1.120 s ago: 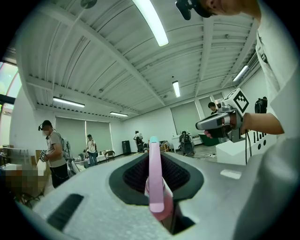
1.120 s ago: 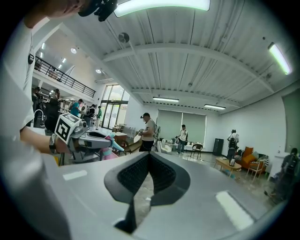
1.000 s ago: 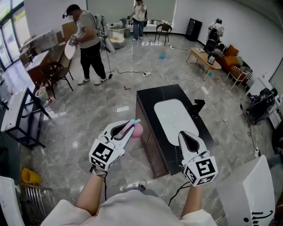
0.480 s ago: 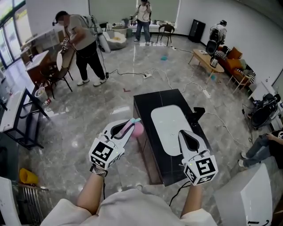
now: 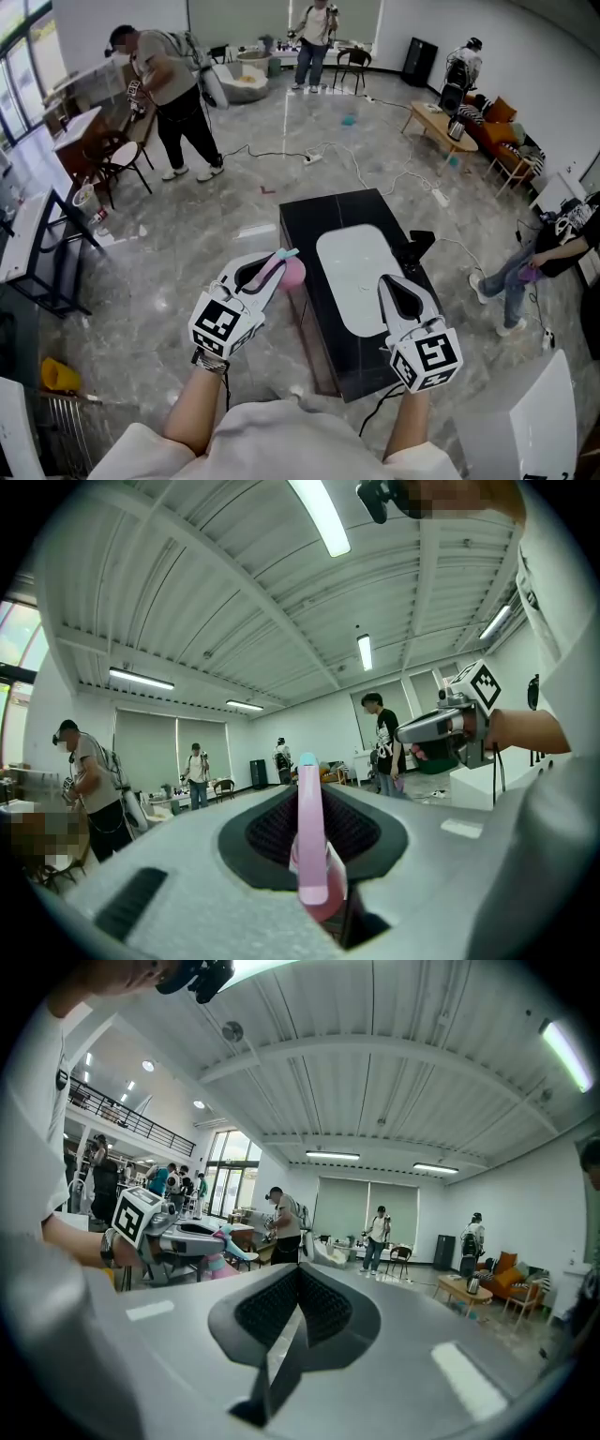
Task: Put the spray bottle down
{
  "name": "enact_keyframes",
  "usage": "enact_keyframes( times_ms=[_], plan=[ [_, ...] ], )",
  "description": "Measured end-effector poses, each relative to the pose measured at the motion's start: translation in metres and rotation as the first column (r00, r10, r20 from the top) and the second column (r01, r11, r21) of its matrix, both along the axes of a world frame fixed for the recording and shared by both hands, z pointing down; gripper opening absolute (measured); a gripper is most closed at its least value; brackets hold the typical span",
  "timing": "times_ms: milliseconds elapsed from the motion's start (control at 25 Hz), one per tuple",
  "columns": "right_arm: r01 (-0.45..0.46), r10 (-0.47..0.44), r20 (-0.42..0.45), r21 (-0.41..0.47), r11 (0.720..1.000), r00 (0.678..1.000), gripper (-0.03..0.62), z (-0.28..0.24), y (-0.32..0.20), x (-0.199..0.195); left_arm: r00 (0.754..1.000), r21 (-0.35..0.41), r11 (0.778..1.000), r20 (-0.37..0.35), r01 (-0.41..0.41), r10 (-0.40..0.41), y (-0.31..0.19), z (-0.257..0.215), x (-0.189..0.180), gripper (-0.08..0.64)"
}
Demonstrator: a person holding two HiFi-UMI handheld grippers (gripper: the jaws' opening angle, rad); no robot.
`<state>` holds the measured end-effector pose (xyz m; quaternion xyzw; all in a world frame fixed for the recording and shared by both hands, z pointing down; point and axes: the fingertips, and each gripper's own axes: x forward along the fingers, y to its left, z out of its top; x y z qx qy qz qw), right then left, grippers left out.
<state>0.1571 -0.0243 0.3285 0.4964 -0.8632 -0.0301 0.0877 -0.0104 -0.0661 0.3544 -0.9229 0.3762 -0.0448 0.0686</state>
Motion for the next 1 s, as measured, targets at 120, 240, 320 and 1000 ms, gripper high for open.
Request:
enact_keyframes(
  times_ms=[120,240,320,1000],
  plan=[
    [-0.001,0.002,0.01,-0.012,1.0,1.0,0.006,0.005,-0.005,0.001,1.0,-0.008,1.0,0.004,0.0,0.0,-0.005,0.004,0.001,0.072],
    [-0.002,0.003,0.011,-0.02,1.0,1.0,0.006,0.012,-0.012,0.003,1.0,-0.016,1.0,0.005,0.003,-0.003,-0.013,0.01,0.002,0.072],
    [-0.007,0.007,0.011,-0.023,1.0,1.0,0.006,0.015,-0.018,0.006,1.0,-0.022,1.0,0.006,0.002,-0.002,-0.02,0.015,0.004,0.072],
    [-0.038,0.038,0.003,-0.024,0.999,0.999,0.006,0.029,-0.16,-0.002,0.999,-0.051,0.997,0.016,-0.049,0.05,-0.164,0.04,0.006,0.072]
  ],
)
